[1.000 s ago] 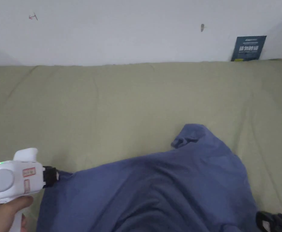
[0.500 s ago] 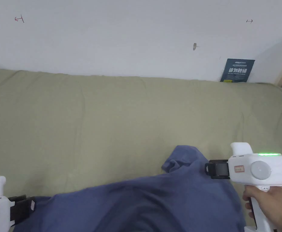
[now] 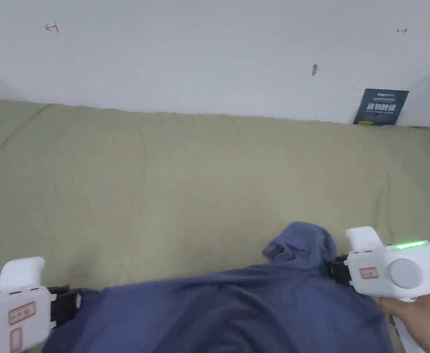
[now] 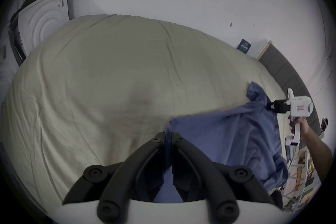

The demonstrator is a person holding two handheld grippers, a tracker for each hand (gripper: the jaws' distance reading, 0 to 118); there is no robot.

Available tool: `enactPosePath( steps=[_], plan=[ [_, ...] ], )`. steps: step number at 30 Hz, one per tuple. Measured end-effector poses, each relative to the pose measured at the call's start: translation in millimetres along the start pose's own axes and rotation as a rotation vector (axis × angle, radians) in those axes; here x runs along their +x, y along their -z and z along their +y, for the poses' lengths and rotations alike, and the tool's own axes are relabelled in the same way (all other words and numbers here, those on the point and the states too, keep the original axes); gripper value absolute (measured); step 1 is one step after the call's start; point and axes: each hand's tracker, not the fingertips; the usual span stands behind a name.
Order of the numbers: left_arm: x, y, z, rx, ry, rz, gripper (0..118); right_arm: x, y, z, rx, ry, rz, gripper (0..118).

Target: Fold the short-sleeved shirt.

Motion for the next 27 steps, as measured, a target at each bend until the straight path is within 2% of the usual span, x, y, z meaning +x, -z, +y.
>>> enactPosePath(
  steps=[6,11,15,18,21,23,27],
  plan=[
    [19,-40,15,0.078,0.043,-0.027,6,-17,-102,26,0.206,0.034,0.073,4],
    [37,-94,54,0.217,0.056,-0.059,6,-37,-204,62,0.347,0.015,0.104,4],
    [51,-136,91,0.318,0.089,-0.063,6,-44,-277,97,0.487,0.033,0.129,4],
    [60,-166,124,0.412,0.059,-0.083,6,-45,-330,125,0.629,0.007,0.068,4],
    [70,-195,165,0.501,0.033,-0.116,6,-37,-376,158,0.755,0.035,0.057,4],
    [80,-214,195,0.559,0.054,-0.089,6,-34,-405,181,0.832,0.063,0.054,4],
    [98,-255,251,0.678,0.029,-0.116,6,-30,-455,226,0.952,0.05,0.006,4]
  ],
)
